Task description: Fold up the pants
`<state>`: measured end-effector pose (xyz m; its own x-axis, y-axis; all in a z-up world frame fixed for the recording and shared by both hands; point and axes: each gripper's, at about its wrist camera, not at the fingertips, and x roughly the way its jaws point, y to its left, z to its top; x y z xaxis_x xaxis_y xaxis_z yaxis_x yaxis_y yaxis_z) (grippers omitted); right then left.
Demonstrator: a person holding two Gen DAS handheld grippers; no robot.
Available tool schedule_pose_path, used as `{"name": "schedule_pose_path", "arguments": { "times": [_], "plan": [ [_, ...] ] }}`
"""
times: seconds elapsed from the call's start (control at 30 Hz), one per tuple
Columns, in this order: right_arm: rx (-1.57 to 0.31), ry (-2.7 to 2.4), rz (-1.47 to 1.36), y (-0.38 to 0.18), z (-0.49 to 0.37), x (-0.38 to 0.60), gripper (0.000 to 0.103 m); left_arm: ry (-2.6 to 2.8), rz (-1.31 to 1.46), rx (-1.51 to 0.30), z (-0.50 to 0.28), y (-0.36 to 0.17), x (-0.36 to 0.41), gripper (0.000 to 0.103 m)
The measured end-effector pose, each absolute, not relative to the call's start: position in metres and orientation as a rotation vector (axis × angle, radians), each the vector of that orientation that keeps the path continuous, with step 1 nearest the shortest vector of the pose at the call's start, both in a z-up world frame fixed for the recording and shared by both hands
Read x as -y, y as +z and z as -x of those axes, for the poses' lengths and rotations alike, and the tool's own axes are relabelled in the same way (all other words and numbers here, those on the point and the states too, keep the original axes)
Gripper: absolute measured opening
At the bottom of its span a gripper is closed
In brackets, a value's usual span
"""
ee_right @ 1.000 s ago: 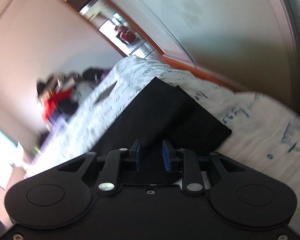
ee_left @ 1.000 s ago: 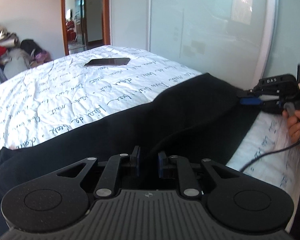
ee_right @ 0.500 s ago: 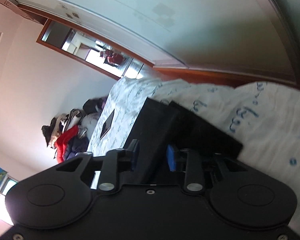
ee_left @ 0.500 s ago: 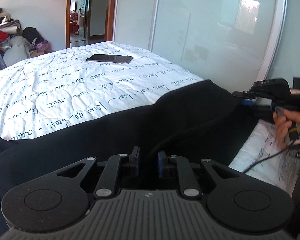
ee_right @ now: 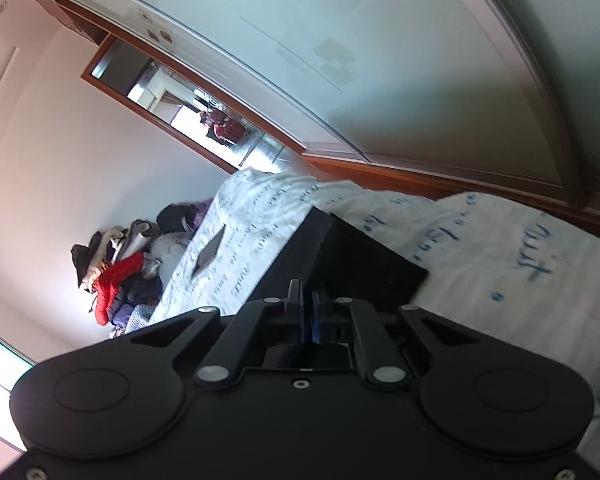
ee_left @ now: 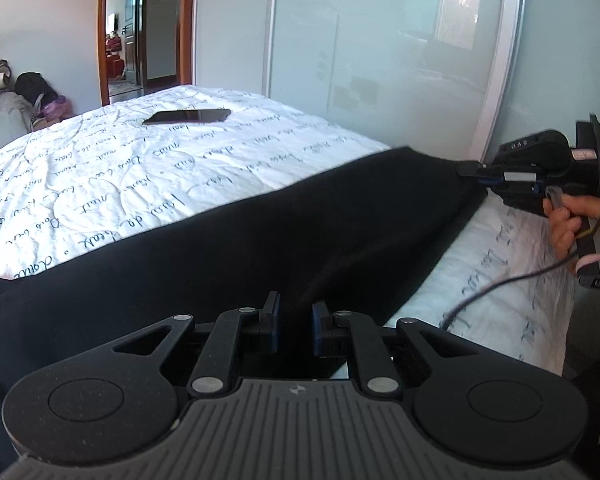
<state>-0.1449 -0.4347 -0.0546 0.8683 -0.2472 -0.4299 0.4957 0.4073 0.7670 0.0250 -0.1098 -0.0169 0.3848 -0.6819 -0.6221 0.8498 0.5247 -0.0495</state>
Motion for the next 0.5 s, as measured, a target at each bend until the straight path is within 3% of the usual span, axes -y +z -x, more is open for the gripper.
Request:
{"name": "schedule_pose_path", "arguments": {
  "times": [0.27,0.5],
  "plan": [
    [-0.313,-0.465,-1.076,-0.062,0.128,0.452,0.008,-0.972,-0.308,-0.677,-0.028,-0.032,0.115,0.017],
    [-0.371,-0.386,-0.823,-0.015,0.05,0.461,0.007,-0.976,-0.31,-0.674,-0.023,-0.036,0.117,0.017]
  ]
}}
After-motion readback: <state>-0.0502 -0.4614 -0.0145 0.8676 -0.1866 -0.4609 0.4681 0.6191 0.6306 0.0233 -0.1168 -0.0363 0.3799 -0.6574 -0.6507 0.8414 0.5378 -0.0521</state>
